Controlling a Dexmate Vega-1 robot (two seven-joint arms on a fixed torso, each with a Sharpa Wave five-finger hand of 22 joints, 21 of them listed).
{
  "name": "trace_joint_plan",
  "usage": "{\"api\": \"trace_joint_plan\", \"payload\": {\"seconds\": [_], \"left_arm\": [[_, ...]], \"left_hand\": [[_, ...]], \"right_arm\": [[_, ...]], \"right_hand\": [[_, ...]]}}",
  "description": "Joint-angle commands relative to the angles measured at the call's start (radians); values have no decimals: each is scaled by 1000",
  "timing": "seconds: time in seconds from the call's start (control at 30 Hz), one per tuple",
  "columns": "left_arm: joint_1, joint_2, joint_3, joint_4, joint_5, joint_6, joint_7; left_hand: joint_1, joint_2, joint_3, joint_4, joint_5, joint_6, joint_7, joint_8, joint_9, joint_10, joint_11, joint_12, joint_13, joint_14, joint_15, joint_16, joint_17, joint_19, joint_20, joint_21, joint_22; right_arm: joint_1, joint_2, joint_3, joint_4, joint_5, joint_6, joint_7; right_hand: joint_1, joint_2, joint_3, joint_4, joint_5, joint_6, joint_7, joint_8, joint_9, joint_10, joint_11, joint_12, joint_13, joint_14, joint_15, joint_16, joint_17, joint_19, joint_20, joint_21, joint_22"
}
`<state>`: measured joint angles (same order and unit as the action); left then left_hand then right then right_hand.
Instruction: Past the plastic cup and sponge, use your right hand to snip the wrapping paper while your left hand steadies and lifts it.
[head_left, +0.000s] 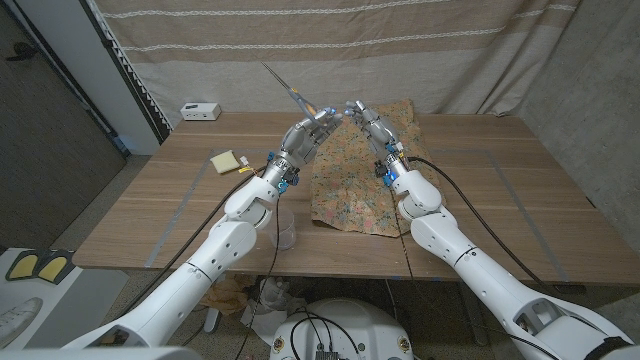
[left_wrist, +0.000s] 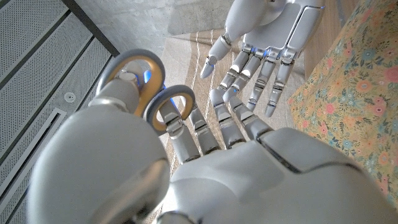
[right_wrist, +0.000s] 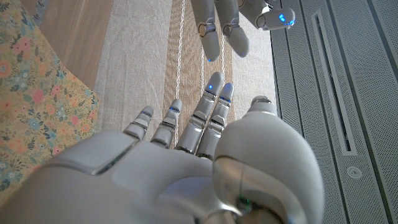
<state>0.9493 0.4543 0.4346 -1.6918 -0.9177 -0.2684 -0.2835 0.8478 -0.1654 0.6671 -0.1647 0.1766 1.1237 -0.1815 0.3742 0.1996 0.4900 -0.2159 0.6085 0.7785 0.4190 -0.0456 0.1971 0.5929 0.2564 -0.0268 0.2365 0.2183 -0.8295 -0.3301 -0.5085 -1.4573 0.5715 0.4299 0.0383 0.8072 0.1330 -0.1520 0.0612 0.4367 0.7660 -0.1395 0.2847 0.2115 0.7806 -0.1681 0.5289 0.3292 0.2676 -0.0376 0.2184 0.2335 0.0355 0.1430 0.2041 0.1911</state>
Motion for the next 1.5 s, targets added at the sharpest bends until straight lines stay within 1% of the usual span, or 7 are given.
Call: {"api": "trace_joint_plan", "payload": {"seconds": [0.03,0.23,0.43,0.5,0.9,1.3,1.5], "left_arm": [[-26,-11,10,49,-2,-34,-88],[-33,-15,15,60,19,-53,-97],[-26,-18,14,56,26,-61,-88],[-23,-15,13,51,26,-59,-82],[-12,-9,14,34,30,-65,-77],[-1,-8,13,27,34,-80,-75],[14,1,5,8,49,-90,-47]], "left_hand": [[15,-5,8,-3,6,-1,24,-7,-4,-4,1,-27,-26,-22,-166,-7,-14,-9,0,0,-1],[-37,-22,-13,8,5,-40,21,-39,-10,-11,1,-90,-85,-61,-161,-13,-57,-17,3,-2,-5],[-104,-19,-57,5,18,-137,-34,-107,-10,-1,0,-179,-175,-73,-163,-3,-125,-20,5,-2,-12],[-113,-20,-65,4,18,-158,-34,-120,-10,2,0,-193,-188,-75,-163,-1,-134,-21,6,-3,-13],[-159,-27,-104,9,21,-160,-34,-133,-9,7,0,-226,-221,-82,-161,3,-153,-27,9,-5,-14],[-171,-23,-116,7,25,-160,-20,-137,-8,10,0,-239,-233,-87,-163,4,-160,-31,13,-6,-14],[-183,-22,-133,4,29,-219,-12,-163,-7,1,0,-262,-251,-93,-162,5,-171,-32,14,-6,-15]], "right_arm": [[6,-5,1,2,4,-13,4],[7,-12,2,-2,2,-19,5],[3,-20,4,-12,1,-27,0],[2,-21,6,-15,2,-29,-2],[4,-27,4,-17,2,-35,4],[-5,-30,5,-24,-6,-24,1],[-11,-31,6,-31,-10,-21,-7]], "right_hand": [[15,-3,-1,-8,7,4,-6,-2,1,1,-8,-2,-2,5,-157,5,1,2,-2,4,1],[21,-1,2,-14,7,6,-7,-2,1,4,-12,-6,-5,6,-158,7,0,2,-1,5,1],[27,1,5,-19,8,7,-9,-2,1,5,-13,-8,-7,7,-158,8,-1,3,-1,5,0],[28,1,6,-20,8,7,-10,-2,1,6,-13,-8,-7,6,-158,8,-1,3,-2,5,0],[36,4,10,-29,8,8,-10,-3,1,10,-15,-11,-7,7,-159,11,-3,6,-4,6,0],[44,5,13,-36,8,9,-11,-4,0,11,-17,-14,-7,7,-159,12,-5,6,-2,6,0],[50,6,16,-44,8,21,-11,0,0,27,-17,-10,-6,9,-160,15,-6,7,-2,7,0]]}}
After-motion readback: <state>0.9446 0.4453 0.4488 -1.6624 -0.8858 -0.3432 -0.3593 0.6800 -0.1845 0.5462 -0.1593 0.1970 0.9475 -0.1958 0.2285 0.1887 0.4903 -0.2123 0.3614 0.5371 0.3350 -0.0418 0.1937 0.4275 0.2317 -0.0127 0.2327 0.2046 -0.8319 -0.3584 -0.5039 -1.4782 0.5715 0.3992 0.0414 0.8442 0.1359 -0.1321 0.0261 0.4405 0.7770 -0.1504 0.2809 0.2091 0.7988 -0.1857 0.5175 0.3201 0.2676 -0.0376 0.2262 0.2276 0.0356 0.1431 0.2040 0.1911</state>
